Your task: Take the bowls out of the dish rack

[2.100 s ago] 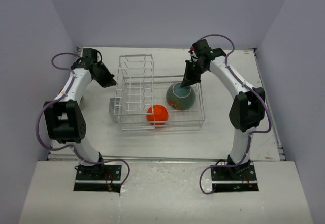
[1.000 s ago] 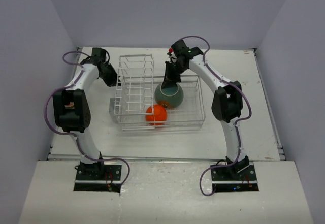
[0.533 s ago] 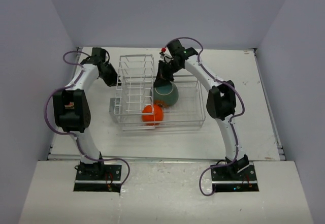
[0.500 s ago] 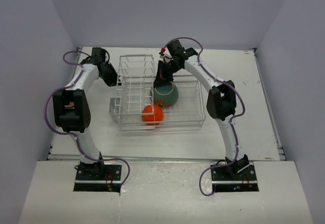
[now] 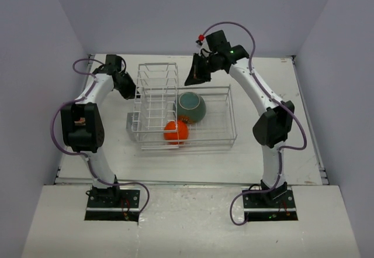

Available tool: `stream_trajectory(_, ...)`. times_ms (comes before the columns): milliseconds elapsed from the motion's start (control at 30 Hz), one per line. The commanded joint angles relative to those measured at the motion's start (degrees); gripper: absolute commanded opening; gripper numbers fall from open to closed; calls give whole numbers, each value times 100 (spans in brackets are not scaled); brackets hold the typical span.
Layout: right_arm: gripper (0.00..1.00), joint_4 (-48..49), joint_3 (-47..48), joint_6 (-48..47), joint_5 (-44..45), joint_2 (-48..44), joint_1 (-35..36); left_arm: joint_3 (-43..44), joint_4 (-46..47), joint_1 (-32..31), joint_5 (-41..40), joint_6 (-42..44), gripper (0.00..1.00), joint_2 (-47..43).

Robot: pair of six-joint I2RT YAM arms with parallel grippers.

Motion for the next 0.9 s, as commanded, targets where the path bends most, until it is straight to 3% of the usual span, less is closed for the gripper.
stream_trajectory(0,0,-549,-286,-216,1183,-525,-276,29,285,-191,585,-18,0,-67)
stream_trajectory(200,0,-990,-822,-559,2108,-499,-356,73,285,-191,585,-36,0,-49)
stream_trajectory(433,0,-832,-1385,-586,2416,-516,-347,108,285,-191,629,-44,0,-49)
stream_trajectory(867,0,-630,-1326,-700,2057,141,-321,109,329,-191,708,-97,0,21)
